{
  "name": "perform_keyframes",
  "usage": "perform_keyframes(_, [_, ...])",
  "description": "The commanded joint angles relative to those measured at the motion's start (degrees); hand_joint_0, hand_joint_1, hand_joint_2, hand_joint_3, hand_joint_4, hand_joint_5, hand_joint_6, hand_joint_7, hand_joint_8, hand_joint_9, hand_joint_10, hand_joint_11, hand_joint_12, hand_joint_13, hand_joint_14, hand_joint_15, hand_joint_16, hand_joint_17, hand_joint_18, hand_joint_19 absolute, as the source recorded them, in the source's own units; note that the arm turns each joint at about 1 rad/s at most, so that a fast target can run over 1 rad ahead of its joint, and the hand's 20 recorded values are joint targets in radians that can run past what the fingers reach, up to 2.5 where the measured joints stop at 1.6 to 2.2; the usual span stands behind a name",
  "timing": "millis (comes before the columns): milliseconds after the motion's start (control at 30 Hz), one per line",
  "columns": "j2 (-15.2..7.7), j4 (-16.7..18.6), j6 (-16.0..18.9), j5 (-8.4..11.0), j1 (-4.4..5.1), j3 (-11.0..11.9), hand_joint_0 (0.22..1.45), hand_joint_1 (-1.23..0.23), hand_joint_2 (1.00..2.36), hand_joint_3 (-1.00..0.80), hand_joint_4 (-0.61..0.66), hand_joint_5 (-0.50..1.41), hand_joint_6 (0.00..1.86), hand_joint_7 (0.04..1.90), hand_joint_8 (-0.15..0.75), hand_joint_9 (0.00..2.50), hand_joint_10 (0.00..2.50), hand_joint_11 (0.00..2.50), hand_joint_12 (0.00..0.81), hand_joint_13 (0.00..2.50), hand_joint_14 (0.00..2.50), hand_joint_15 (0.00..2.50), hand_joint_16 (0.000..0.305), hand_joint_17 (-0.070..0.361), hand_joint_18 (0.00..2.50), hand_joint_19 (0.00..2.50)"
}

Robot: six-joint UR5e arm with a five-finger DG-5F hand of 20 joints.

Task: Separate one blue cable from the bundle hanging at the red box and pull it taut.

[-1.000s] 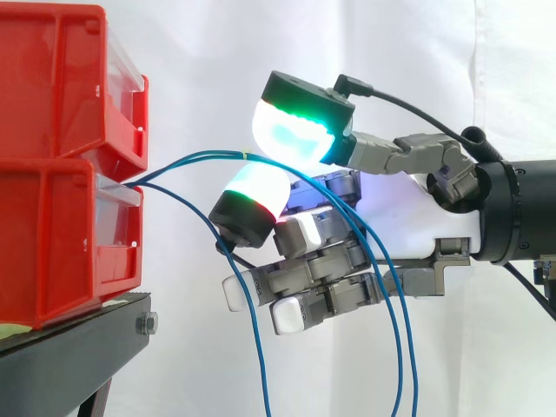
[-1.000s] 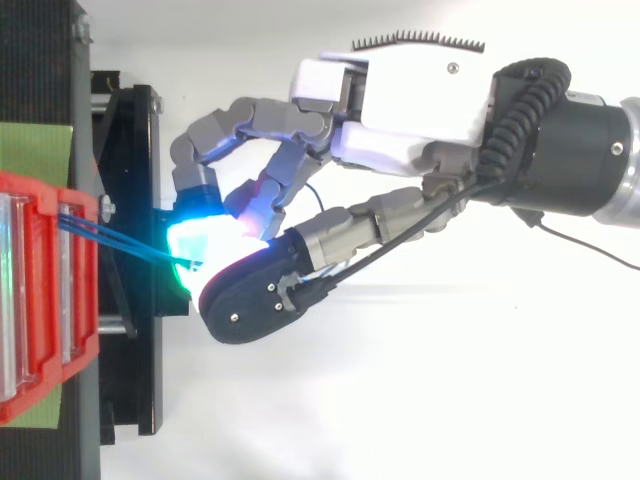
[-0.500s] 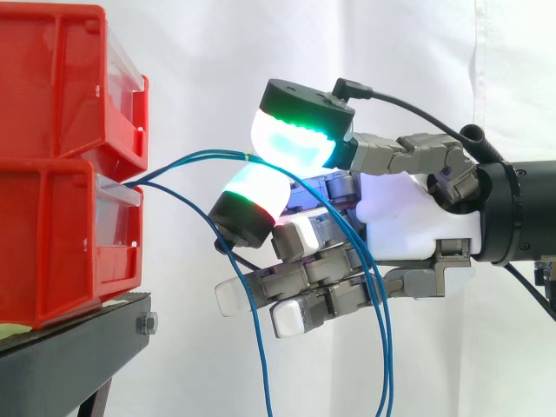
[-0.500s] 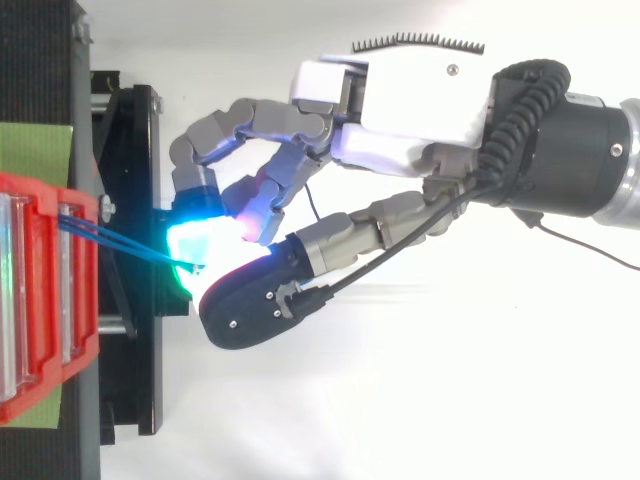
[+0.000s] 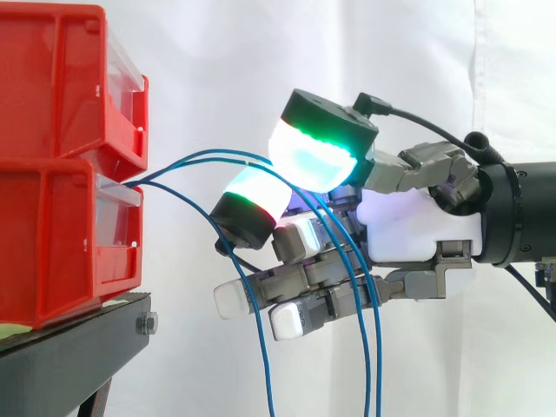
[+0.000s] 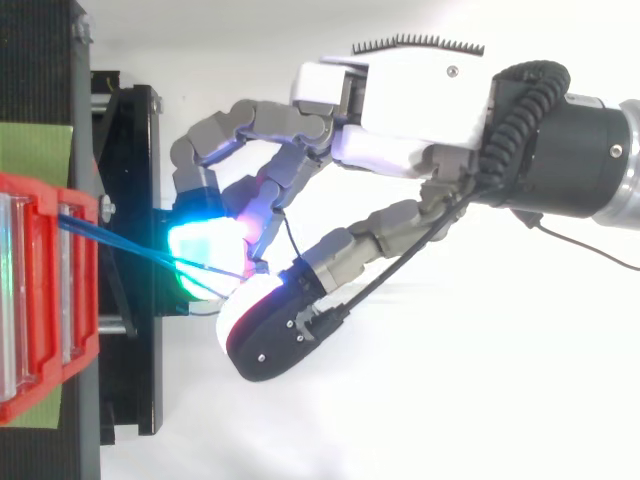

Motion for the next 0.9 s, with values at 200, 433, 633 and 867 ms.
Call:
perform_keyframes(200, [0.0,0.0,0.0,0.0,0.0,-0.1,0.56,-0.88,1.0,-0.5,0.17,-0.18,0.86,1.3,0.305,0.96,0.02,0.78,0.292,0.73,0.01,0.28,0.038,0.085,0.74,0.46])
perform_keyframes(433, [0.0,0.0,0.0,0.0,0.0,-0.1,0.57,-0.64,1.0,-0.5,0.17,-0.17,0.83,1.27,0.301,0.98,0.02,0.75,0.282,0.71,0.01,0.27,0.038,0.085,0.74,0.5])
perform_keyframes(633, [0.0,0.0,0.0,0.0,0.0,-0.1,0.6,-0.57,1.0,-0.5,0.16,-0.17,0.81,1.3,0.3,0.98,0.02,0.74,0.275,0.7,0.01,0.26,0.037,0.084,0.74,0.53])
perform_keyframes(867, [0.0,0.0,0.0,0.09,0.09,-0.1,0.61,-0.6,1.01,-0.39,0.16,-0.18,0.81,1.37,0.309,0.96,0.02,0.74,0.279,0.66,0.01,0.25,0.038,0.085,0.73,0.52])
